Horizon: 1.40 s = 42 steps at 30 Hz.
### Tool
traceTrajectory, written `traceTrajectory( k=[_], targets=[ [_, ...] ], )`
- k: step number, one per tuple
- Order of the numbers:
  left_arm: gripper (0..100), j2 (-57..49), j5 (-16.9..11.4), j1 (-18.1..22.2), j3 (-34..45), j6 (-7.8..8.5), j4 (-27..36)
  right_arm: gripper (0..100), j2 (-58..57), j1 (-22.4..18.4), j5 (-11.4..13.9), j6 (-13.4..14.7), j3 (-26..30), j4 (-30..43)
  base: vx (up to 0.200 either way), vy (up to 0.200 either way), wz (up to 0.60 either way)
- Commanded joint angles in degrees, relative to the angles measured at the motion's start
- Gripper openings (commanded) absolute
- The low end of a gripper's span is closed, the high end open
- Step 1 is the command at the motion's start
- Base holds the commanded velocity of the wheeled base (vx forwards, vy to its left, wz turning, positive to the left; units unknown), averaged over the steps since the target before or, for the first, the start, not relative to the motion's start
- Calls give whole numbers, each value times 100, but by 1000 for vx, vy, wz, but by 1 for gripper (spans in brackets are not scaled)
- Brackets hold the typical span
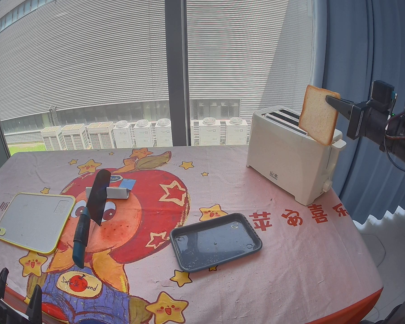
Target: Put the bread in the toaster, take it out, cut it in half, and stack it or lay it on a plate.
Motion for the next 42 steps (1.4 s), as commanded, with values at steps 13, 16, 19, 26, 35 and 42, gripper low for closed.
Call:
traceTrajectory(
  k=[13,16,19,26,35,42],
  targets=[
    [100,-75,1,4,101,-2,-1,0,32,628,-12,156,1867,-2005,0,0,0],
    [100,-66,1,-4,101,-2,-1,0,76,672,-21,121,2061,-2313,0,0,0],
    [100,-66,1,-4,101,-2,-1,0,93,689,-21,103,2184,-2655,0,0,0],
    [100,-75,1,-4,101,-2,-1,0,67,645,-12,130,2316,-2857,0,0,0],
    [100,-66,-7,4,101,-2,-1,0,269,689,-12,51,2632,-2866,0,0,0],
    [100,-66,1,-4,101,-2,-1,0,550,637,-21,59,2676,-3323,0,0,0]
  ],
)
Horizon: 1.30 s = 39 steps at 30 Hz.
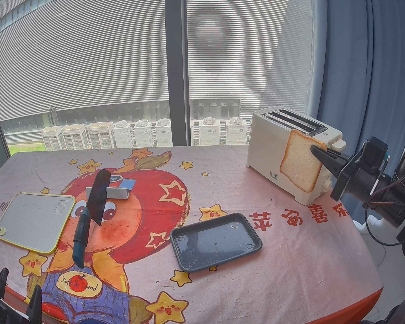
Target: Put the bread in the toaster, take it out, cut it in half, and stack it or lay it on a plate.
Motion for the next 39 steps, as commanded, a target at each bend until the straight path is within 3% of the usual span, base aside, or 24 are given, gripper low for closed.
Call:
traceTrajectory(
  k=[1,18,39],
  targets=[
    [100,-75,12,7,101,-4,-1,0,313,-24,-5,1,48,-226,-200,0,0],
    [100,-75,12,-2,101,-4,-1,0,506,-33,-5,1,92,-612,-200,0,0],
    [100,-75,12,7,101,-4,-1,0,506,2,-5,-8,101,-612,0,0,0]
  ],
)
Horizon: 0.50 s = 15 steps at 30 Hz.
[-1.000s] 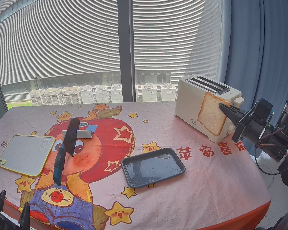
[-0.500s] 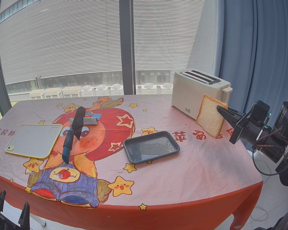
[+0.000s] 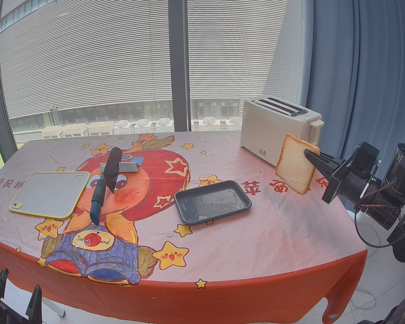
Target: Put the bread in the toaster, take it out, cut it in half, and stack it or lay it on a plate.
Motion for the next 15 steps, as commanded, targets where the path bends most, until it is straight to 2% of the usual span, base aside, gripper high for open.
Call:
traceTrajectory(
  k=[1,15],
  targets=[
    [100,-75,1,3,101,-4,-1,0,7,29,3,-4,1,-2,0,0,0],
    [100,-75,1,3,101,-4,-1,0,7,38,3,-4,1,-2,0,0,0]
  ],
)
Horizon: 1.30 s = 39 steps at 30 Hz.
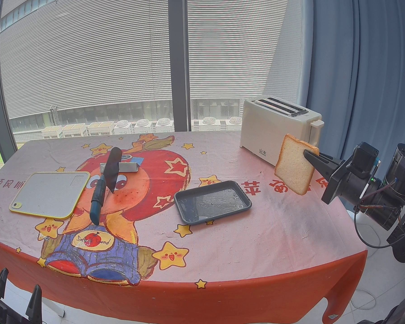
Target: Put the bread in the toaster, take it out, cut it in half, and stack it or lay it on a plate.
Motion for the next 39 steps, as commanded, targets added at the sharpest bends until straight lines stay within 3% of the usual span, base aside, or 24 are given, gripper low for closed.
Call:
traceTrajectory(
  k=[1,6,39],
  targets=[
    [100,-75,4,1,101,-4,-1,0,7,3,3,-4,-1,-2,0,0,0],
    [100,-75,-5,1,101,-4,-1,0,16,3,3,5,-1,-2,0,0,0],
    [100,-75,-5,1,101,-4,-1,0,-10,108,3,5,-1,-10,0,200,0]
  ],
)
